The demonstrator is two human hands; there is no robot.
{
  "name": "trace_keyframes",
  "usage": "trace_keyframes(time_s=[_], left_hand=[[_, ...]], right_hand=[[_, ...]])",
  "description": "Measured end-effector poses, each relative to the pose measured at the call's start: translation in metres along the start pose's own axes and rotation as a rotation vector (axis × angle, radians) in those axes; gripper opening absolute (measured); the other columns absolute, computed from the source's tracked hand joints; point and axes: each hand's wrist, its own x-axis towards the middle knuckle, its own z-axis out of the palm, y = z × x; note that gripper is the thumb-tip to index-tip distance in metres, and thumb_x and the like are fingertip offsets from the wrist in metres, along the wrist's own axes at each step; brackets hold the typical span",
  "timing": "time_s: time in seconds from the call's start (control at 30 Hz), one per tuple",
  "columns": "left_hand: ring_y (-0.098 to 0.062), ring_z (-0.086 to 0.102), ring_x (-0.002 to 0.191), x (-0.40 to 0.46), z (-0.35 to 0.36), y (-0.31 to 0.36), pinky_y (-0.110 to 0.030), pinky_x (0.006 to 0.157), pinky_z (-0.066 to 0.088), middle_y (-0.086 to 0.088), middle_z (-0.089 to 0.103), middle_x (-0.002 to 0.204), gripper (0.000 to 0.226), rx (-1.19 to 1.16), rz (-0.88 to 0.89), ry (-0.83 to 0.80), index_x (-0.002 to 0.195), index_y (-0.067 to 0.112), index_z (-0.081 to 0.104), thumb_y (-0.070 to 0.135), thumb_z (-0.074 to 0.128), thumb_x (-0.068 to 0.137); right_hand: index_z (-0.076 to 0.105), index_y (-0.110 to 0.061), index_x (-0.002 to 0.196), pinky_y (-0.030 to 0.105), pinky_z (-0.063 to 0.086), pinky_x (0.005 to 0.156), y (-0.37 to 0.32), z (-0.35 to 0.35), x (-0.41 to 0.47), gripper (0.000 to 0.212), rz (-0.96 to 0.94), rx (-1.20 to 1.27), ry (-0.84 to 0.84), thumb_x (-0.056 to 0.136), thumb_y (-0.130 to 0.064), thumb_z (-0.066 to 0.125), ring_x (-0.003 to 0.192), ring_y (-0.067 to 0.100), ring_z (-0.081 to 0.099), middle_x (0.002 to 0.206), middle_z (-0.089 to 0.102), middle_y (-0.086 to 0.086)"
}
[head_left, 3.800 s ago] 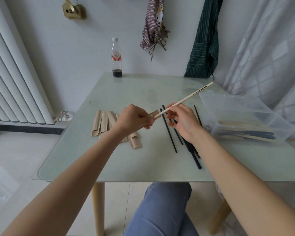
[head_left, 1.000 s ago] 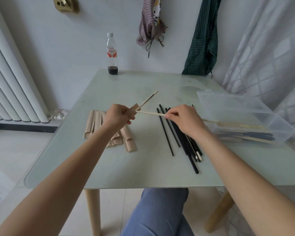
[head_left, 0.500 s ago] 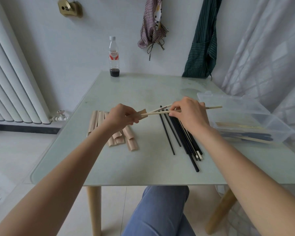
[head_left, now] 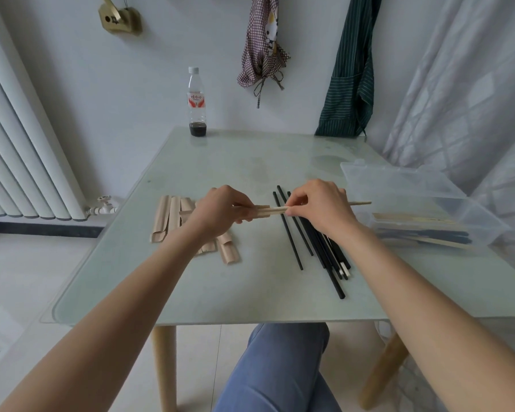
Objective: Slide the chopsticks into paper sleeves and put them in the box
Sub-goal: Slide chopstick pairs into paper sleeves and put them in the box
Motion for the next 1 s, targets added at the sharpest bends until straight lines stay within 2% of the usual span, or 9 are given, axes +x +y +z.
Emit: trace_keyframes(time_s=[0.13,0.33,0.47,0.57,0.7,0.83,1.0], left_hand=[[-0.014,0.065,0.073,0.001,-0.004,0.005,-0.043,0.081,0.052,0.0,0.071,0.073,0.016,0.035,0.001,0.038,0.072,0.027,0.07,0.026,0.062,0.085],[-0.015,0.064,0.073,0.007,-0.002,0.026,-0.044,0.081,0.051,0.002,0.07,0.07,0.018,0.091,0.035,0.066,0.07,0.03,0.068,0.024,0.06,0.085],[-0.015,0.064,0.075,0.008,-0.006,0.026,-0.041,0.082,0.05,0.002,0.069,0.073,0.017,0.092,0.02,0.098,0.073,0.029,0.07,0.025,0.06,0.088],[-0.019,0.059,0.078,0.01,-0.003,0.036,-0.037,0.081,0.042,0.004,0.066,0.071,0.015,0.091,0.014,0.118,0.079,0.028,0.072,0.024,0.06,0.088],[-0.02,0.06,0.079,0.015,0.0,0.049,-0.039,0.083,0.047,0.003,0.066,0.071,0.014,0.091,0.029,0.087,0.08,0.025,0.073,0.024,0.061,0.087],[-0.018,0.06,0.078,0.019,0.0,0.056,-0.042,0.087,0.047,0.007,0.064,0.069,0.014,0.079,0.04,0.102,0.077,0.027,0.071,0.024,0.062,0.087],[-0.021,0.056,0.085,0.026,0.015,0.083,-0.037,0.082,0.035,0.007,0.06,0.071,0.012,0.13,0.047,0.093,0.083,0.031,0.07,0.026,0.059,0.088]], right_hand=[[0.076,-0.026,0.084,0.038,0.044,0.085,0.007,-0.004,0.0,0.007,0.01,0.168,-0.009,0.08,-0.029,0.072,0.081,0.01,0.053,0.067,0.059,-0.017],[0.075,-0.025,0.088,0.039,0.043,0.085,-0.002,-0.006,0.003,0.009,-0.08,0.129,0.015,0.083,-0.028,0.068,0.082,0.011,0.051,0.066,0.051,-0.02],[0.074,-0.024,0.086,0.04,0.047,0.088,0.015,-0.016,0.003,0.009,-0.007,0.189,0.036,0.083,-0.031,0.068,0.085,0.012,0.058,0.076,0.064,-0.013],[0.075,-0.022,0.086,0.039,0.048,0.087,0.02,-0.016,0.001,0.009,0.018,0.235,0.042,0.084,-0.028,0.068,0.087,0.015,0.061,0.085,0.07,-0.004],[0.075,-0.02,0.089,0.029,0.045,0.079,0.025,-0.024,-0.001,0.01,0.009,0.242,0.043,0.085,-0.026,0.067,0.083,0.01,0.058,0.086,0.069,-0.005],[0.075,-0.019,0.09,0.025,0.042,0.078,0.046,-0.038,-0.005,0.01,0.025,0.228,0.089,0.085,-0.023,0.066,0.082,0.007,0.056,0.085,0.067,-0.007],[0.075,-0.014,0.09,-0.003,0.035,0.061,0.059,-0.04,-0.007,0.01,0.015,0.282,0.097,0.085,-0.018,0.067,0.069,-0.006,0.051,0.08,0.064,-0.009]])
